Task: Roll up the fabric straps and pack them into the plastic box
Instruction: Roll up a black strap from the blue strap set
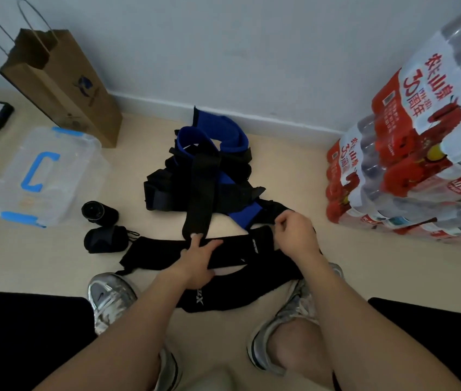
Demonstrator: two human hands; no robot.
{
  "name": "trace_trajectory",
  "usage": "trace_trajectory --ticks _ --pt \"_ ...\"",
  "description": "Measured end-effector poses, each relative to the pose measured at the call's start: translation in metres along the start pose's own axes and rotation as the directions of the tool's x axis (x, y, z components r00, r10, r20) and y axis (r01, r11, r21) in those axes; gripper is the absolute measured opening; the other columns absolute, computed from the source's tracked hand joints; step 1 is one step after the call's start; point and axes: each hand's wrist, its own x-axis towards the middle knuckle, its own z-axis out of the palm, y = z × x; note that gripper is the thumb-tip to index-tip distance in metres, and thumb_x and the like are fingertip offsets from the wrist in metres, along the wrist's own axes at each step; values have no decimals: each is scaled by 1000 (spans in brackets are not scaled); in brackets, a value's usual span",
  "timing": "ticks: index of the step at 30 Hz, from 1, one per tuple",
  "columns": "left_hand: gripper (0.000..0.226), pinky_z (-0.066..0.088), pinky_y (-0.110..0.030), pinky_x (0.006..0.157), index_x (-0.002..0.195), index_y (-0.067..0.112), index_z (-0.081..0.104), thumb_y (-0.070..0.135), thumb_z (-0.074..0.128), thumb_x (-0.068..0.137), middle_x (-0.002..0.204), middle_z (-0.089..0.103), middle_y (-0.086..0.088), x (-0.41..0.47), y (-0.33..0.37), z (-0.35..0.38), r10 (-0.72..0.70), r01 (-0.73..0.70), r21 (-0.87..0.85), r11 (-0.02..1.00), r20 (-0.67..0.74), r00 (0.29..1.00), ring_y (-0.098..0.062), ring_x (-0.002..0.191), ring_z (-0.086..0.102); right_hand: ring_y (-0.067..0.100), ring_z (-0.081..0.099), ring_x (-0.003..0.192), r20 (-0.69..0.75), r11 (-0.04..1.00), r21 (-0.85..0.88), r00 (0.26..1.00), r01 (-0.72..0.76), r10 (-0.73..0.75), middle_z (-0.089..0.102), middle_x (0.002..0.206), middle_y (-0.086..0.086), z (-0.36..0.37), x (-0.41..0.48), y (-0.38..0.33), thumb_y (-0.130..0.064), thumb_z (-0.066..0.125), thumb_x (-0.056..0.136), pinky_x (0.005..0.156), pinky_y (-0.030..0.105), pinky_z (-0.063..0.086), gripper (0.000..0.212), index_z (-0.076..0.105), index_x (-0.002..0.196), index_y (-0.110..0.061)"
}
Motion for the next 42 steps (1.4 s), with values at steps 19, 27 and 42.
trace_trajectory --ticks 19,27,42 --pt "68 41 -49 118 166 18 23 20 58 108 172 15 -19 55 11 -14 -78 156 172 973 -390 917 -40 144 39 31 77 85 322 962 273 943 -5 -87 80 97 19 -70 87 -50 -3 58 104 72 31 60 20 78 103 -3" --pt "50 44 -44 117 145 4 61 -8 53 97 158 48 -24 44 3 -32 -107 24 -188 982 -444 890 -42 141 53 32 74 93 232 761 642 969 -90 -81 80 101 21 -117 60 -61 0 56 86 80 36 58 39 85 106 -16" --pt "76 46 -45 115 167 23 26 14 63 101 168 36 -11 36 -49 -65 -552 -170 -794 583 -541 634 -31 144 49 27 71 114 -20 982 100 987 161 -160 77 121 8 -24 32 -69 -3 61 95 105 42 57 36 77 125 -17"
